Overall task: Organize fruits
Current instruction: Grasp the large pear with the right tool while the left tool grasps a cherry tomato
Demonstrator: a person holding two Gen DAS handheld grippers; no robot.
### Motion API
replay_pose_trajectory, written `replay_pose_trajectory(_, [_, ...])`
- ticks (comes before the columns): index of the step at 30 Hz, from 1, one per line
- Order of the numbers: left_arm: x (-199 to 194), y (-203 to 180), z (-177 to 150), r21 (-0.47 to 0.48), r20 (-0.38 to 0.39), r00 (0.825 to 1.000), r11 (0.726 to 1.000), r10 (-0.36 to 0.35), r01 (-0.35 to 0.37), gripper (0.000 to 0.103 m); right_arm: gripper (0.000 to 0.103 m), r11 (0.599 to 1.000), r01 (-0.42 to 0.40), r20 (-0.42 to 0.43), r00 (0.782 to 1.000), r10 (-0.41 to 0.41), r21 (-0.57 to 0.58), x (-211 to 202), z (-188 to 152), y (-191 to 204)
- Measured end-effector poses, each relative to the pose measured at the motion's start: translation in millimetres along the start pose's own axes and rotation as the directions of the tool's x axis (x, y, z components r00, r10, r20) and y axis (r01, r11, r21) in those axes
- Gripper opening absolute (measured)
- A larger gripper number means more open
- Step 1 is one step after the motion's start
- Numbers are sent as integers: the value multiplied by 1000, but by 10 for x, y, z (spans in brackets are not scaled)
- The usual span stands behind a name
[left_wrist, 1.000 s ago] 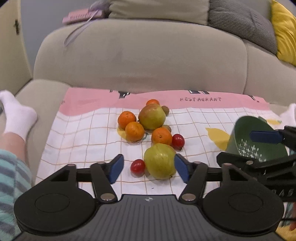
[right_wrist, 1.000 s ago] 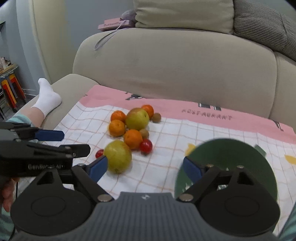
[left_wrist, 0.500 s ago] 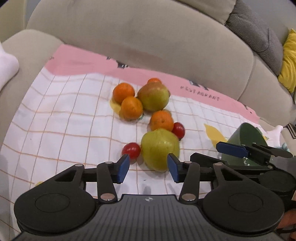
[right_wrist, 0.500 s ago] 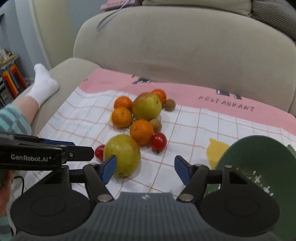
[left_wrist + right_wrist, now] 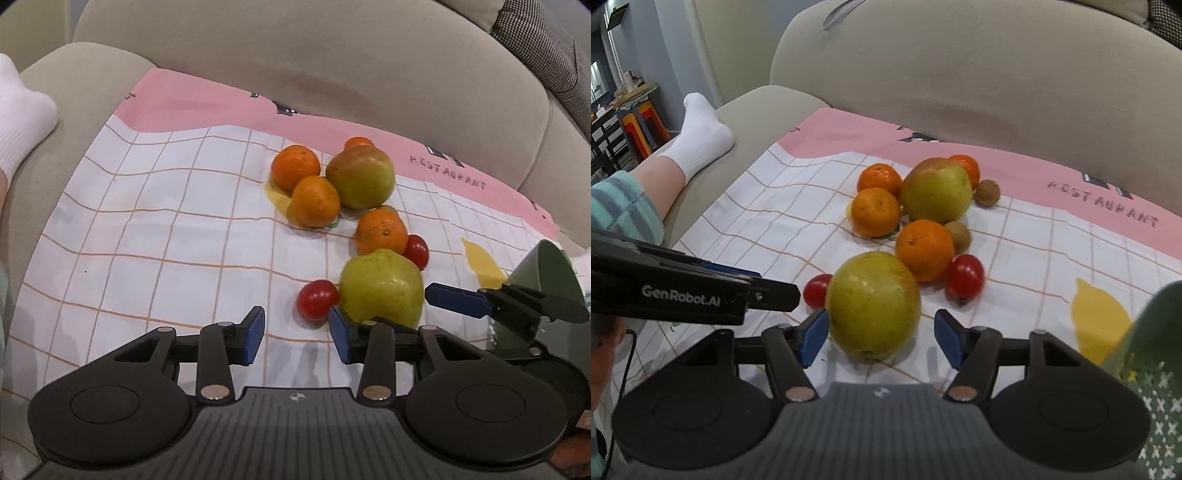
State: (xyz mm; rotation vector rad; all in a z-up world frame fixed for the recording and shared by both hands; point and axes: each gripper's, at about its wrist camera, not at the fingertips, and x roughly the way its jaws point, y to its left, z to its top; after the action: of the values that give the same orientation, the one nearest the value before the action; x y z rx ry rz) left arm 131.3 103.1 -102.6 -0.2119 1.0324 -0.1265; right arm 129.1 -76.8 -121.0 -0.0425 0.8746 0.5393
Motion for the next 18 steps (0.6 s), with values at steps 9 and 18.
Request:
replay_pose_trajectory(9, [93, 70, 8, -31, -6, 1000, 999, -29, 29, 47, 68, 1000, -24, 9, 1000, 24, 19, 304, 21, 2])
replay_pose_trajectory(18, [219, -53, -1, 46, -19, 999, 998, -40, 41, 47, 63, 1000, 29, -15, 999, -29, 0, 217, -33, -29])
